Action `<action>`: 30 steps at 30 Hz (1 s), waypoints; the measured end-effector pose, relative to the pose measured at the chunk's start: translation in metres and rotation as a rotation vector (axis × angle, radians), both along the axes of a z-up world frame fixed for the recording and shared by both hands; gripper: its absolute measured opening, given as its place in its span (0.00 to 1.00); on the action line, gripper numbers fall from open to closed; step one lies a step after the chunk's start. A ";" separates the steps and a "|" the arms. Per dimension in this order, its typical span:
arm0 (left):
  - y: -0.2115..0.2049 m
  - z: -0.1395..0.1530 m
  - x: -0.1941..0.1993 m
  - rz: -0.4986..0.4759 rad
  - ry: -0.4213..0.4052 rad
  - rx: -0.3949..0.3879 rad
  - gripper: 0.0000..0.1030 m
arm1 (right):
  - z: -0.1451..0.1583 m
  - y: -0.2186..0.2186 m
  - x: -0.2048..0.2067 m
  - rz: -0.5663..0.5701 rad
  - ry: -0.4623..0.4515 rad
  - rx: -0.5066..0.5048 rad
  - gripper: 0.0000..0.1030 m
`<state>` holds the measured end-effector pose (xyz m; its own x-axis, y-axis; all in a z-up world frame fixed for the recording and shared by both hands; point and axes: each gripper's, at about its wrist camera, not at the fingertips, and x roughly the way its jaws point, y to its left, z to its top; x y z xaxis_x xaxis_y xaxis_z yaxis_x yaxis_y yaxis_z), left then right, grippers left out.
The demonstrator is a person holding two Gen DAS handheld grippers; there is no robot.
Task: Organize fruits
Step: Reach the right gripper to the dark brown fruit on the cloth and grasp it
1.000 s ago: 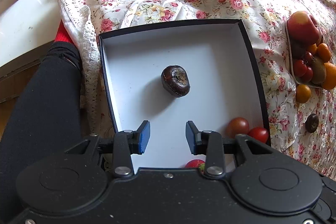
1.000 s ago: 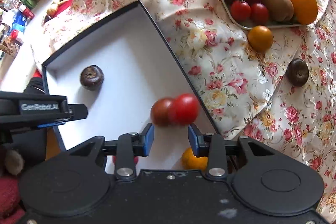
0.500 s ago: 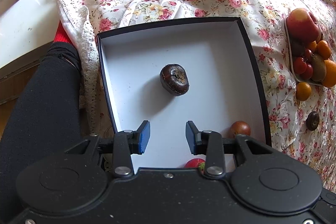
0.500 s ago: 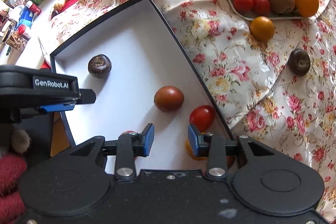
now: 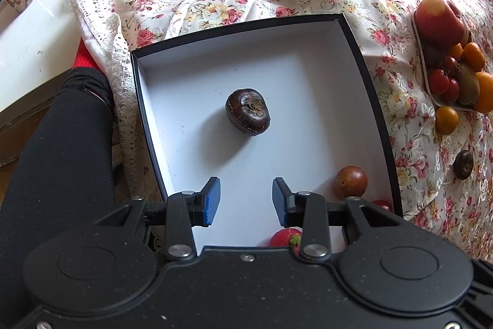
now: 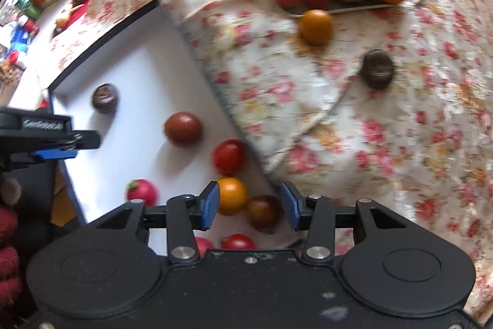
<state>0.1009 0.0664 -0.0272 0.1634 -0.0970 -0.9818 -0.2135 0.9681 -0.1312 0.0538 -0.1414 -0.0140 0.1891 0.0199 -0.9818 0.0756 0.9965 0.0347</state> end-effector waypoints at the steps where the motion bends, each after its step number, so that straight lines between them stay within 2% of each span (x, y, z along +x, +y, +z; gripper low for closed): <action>1: 0.000 0.000 0.000 -0.002 0.001 0.003 0.44 | 0.001 -0.007 0.000 -0.018 -0.003 -0.013 0.50; 6: -0.002 -0.001 0.000 -0.009 0.003 0.014 0.44 | 0.005 -0.042 0.002 -0.104 -0.018 -0.061 0.51; 18: -0.008 -0.001 0.000 -0.035 0.002 0.029 0.44 | 0.014 -0.128 0.015 -0.337 -0.046 -0.068 0.57; 23: -0.015 -0.001 0.000 -0.064 -0.002 0.034 0.44 | 0.020 -0.152 0.027 -0.333 -0.098 -0.063 0.56; 28: -0.019 0.000 -0.001 -0.083 -0.011 0.036 0.44 | 0.016 -0.149 0.041 -0.282 -0.135 -0.027 0.46; 30: -0.020 0.000 -0.001 -0.087 -0.014 0.039 0.44 | 0.012 -0.144 0.047 -0.269 -0.148 -0.011 0.46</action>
<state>0.0996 0.0468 -0.0271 0.1693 -0.0728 -0.9829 -0.1265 0.9874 -0.0949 0.1008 -0.2854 -0.0016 0.3274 -0.0610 -0.9429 0.3316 0.9419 0.0542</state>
